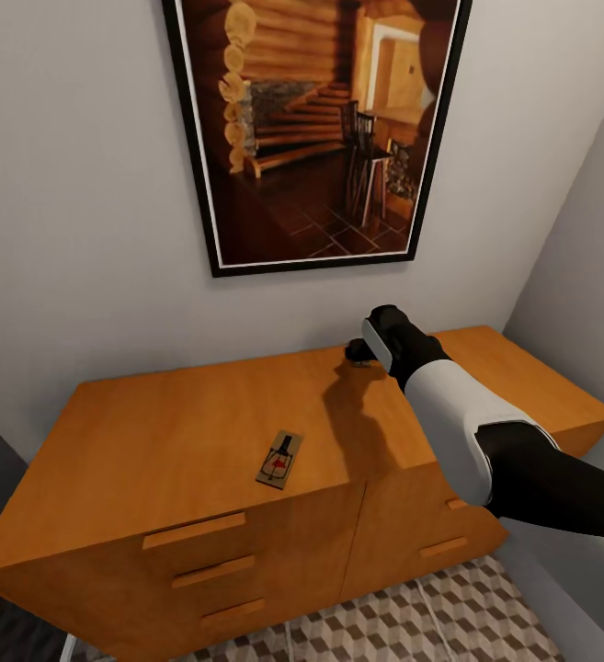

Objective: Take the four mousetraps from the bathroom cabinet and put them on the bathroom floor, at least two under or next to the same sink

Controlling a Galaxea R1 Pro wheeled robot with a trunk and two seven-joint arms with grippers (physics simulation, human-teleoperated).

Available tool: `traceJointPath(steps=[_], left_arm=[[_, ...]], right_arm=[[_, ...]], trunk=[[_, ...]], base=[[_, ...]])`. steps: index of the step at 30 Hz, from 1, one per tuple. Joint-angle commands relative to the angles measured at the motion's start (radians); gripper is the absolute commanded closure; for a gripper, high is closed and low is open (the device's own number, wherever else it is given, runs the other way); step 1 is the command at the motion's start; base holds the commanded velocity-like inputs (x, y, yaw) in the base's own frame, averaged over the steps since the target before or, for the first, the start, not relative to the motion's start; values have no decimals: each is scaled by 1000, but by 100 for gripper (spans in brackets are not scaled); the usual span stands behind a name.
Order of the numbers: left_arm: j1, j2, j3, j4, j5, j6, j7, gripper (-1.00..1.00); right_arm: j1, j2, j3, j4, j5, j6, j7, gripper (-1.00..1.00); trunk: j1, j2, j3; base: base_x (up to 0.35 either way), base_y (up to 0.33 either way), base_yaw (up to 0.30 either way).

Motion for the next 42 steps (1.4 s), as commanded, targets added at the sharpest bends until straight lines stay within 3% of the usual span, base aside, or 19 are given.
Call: traceJointPath(steps=[1,12,42], left_arm=[[-1,-1,-7,2,0,-3,5,100],[-1,-1,-7,2,0,-3,5,100],[0,-1,-7,2,0,-3,5,100]], right_arm=[[-1,0,2,-1,1,5,3,-100],[-1,0,1,-1,1,5,53,-100],[-1,0,2,8,1,5,57,-100]], trunk=[[0,0,-1],[0,0,-1],[0,0,-7]], base=[[0,0,0],[0,0,0],[0,0,0]])
